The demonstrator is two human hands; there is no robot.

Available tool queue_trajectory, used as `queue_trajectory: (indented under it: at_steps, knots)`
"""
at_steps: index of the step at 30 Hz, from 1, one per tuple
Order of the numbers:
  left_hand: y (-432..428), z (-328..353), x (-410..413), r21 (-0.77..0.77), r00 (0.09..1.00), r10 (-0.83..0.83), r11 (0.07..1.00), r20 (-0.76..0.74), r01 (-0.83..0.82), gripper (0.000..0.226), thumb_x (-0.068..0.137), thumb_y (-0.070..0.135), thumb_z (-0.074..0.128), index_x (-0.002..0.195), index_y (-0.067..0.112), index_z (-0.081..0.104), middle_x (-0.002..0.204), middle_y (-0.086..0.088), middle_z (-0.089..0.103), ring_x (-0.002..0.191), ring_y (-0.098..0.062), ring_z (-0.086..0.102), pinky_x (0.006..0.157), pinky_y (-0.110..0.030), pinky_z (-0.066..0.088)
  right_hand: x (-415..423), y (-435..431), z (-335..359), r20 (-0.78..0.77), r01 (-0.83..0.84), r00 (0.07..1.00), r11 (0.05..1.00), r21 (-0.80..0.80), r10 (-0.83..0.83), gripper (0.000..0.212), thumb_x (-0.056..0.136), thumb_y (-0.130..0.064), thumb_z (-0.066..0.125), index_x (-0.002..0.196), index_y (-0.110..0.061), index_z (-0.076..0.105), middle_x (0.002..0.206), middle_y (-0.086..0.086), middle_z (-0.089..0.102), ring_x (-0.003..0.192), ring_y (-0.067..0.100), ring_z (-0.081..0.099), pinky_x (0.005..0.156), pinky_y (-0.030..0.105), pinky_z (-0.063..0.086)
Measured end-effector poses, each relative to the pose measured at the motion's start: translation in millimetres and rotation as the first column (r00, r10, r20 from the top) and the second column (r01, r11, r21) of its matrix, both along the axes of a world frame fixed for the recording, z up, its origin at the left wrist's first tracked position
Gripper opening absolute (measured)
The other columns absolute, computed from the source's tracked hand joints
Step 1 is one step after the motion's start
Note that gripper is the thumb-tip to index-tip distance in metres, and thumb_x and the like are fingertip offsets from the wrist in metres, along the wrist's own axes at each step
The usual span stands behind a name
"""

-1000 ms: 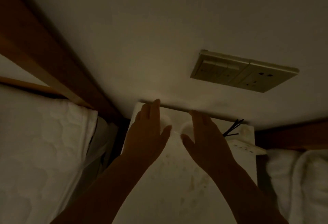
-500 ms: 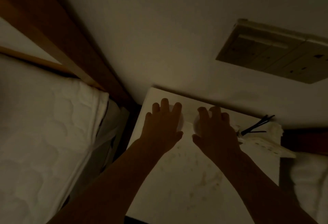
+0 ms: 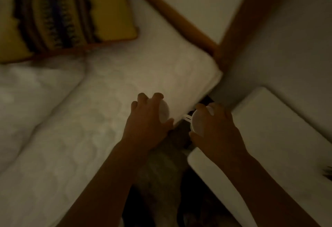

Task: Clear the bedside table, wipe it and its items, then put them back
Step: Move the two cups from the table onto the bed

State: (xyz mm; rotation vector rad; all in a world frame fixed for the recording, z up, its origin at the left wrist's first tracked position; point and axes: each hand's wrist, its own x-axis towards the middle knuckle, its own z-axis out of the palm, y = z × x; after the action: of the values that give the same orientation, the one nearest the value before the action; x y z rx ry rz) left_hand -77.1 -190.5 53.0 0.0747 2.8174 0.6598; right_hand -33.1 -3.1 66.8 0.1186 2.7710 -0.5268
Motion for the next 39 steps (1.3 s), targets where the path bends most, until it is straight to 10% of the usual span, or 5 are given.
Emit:
queue_trajectory:
  at_steps: [16, 29, 39]
  knots:
    - [-378.0, -7.6, 195.8, -0.062, 0.785, 0.619, 0.785, 0.027, -0.617, 0.074, 0.070, 0.047, 0.077, 0.129, 0.032, 0.037, 0.125, -0.005, 0.040, 0.110, -0.026, 0.043, 0.081, -0.038, 0.048, 41.1, -395.0, -30.5, 0.014, -0.714, 0.698, 0.697, -0.073, 0.716, 0.079, 0.075, -0.047, 0.073, 0.142, -0.036, 0.032, 0.141, 0.002, 0.029, 0.125, 0.025, 0.035, 0.091, 0.037, 0.051]
    - [-389.1, -47.5, 209.9, -0.040, 0.735, 0.665, 0.745, 0.134, -0.666, 0.083, 0.070, 0.050, 0.076, 0.137, 0.031, 0.030, 0.142, -0.008, 0.029, 0.131, -0.031, 0.031, 0.101, -0.053, 0.043, 52.8, -436.8, -56.5, 0.044, -0.772, 0.635, 0.635, 0.015, 0.771, 0.096, 0.075, -0.056, 0.071, 0.150, -0.028, 0.018, 0.152, 0.007, 0.024, 0.136, 0.027, 0.031, 0.102, 0.042, 0.046]
    - [-347.3, 15.1, 135.7, -0.154, 0.878, 0.478, 0.870, 0.029, -0.468, 0.044, 0.086, 0.042, 0.060, 0.126, 0.024, 0.049, 0.128, -0.002, 0.051, 0.120, -0.024, 0.047, 0.103, -0.047, 0.039, 34.3, -368.5, -5.9, -0.051, -0.537, 0.842, 0.828, -0.158, 0.536, 0.061, 0.092, -0.047, 0.055, 0.145, -0.020, 0.038, 0.145, 0.001, 0.040, 0.129, 0.017, 0.044, 0.097, 0.033, 0.050]
